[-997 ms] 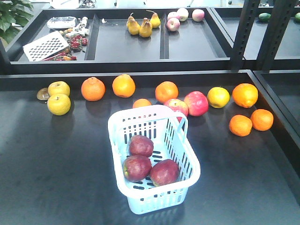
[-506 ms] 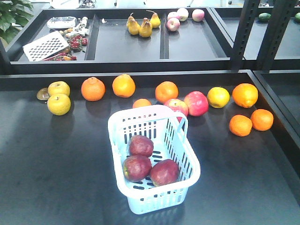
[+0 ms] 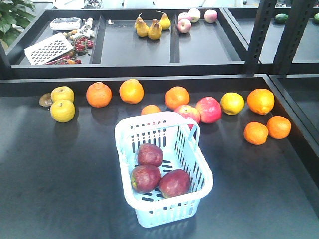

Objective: Pick three apples into basket with both arms

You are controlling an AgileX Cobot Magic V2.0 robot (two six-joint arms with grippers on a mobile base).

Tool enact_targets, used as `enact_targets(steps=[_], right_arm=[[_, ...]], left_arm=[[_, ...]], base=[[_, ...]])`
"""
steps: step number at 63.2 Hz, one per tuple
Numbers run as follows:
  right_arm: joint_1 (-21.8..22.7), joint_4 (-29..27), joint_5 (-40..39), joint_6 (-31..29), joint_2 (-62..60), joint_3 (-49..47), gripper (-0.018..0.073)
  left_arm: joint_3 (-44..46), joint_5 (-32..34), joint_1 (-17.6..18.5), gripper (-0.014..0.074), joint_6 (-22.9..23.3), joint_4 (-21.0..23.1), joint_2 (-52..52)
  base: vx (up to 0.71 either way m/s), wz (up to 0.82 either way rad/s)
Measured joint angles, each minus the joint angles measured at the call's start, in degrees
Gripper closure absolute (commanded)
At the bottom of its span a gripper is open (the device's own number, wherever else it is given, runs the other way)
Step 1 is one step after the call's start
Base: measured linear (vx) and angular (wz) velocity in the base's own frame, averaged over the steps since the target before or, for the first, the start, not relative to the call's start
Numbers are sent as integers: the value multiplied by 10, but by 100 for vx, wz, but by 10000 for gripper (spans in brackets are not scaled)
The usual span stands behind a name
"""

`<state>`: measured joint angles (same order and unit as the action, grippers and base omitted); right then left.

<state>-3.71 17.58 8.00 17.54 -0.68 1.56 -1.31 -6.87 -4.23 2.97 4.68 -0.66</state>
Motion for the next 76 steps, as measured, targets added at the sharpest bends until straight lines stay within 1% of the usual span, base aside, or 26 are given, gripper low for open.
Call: enact_targets(steps=[76], right_arm=[[0, 0, -2, 0, 0, 0, 564]], left_arm=[[0, 0, 0, 603, 0, 0, 0]], base=[[0, 0]])
